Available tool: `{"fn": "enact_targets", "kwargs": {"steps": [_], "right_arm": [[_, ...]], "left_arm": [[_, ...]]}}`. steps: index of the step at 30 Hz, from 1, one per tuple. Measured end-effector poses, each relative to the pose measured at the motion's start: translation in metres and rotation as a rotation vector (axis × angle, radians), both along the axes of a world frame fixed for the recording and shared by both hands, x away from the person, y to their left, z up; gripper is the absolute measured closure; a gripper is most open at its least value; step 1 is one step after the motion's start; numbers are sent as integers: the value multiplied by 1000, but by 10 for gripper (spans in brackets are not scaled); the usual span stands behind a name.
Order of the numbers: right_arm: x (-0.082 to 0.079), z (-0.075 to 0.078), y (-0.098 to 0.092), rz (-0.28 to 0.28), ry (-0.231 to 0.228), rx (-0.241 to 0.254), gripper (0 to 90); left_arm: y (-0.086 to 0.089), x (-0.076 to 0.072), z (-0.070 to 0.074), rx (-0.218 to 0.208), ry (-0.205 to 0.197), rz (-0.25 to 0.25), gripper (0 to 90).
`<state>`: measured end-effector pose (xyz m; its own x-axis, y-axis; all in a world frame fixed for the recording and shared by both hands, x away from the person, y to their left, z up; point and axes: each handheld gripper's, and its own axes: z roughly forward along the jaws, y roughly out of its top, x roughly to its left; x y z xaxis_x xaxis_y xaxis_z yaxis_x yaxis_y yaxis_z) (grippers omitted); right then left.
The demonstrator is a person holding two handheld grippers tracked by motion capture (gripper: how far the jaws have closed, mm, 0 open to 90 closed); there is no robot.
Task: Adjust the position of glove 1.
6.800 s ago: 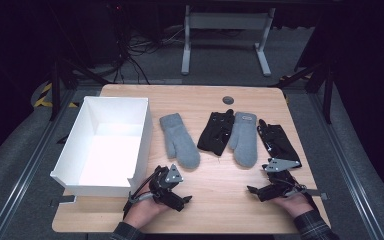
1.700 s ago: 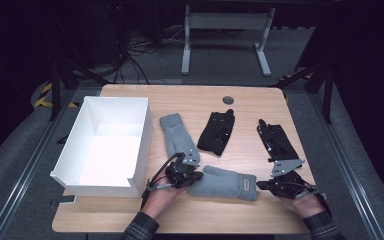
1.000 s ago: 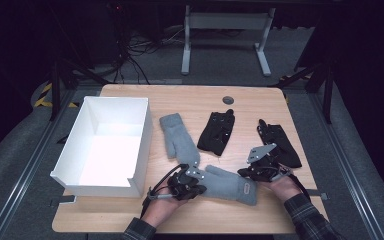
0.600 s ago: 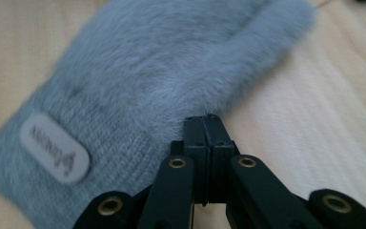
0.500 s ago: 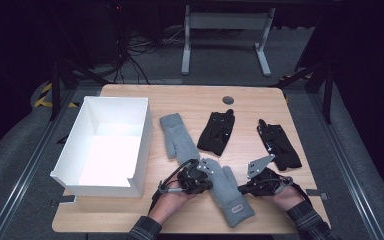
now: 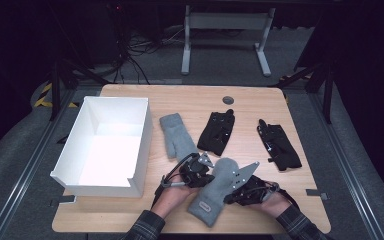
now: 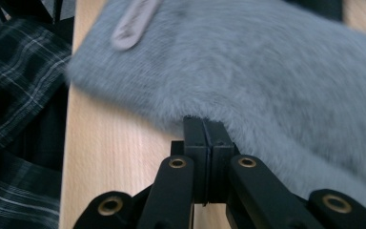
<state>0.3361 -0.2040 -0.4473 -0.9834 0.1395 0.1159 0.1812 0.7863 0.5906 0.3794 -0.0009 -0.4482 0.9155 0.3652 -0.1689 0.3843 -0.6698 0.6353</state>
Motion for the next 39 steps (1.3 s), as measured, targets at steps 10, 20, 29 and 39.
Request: {"fn": "enact_targets", "kwargs": {"steps": [10,20,29,39], "right_arm": [[-2,2,7,-15,-15,31,856],[4,14,-45,-242,-88,100,555],[6,4,-86,-439,-109,75,342],[9,-1,-89,-464,-108,67,321]], "left_arm": [[-3,11,7,-12,-17,14,873],[35,17,29,-12,-128,166,647],[50,32,14,73,-114,224,462],[42,34,4,193,-156,244,779]]}}
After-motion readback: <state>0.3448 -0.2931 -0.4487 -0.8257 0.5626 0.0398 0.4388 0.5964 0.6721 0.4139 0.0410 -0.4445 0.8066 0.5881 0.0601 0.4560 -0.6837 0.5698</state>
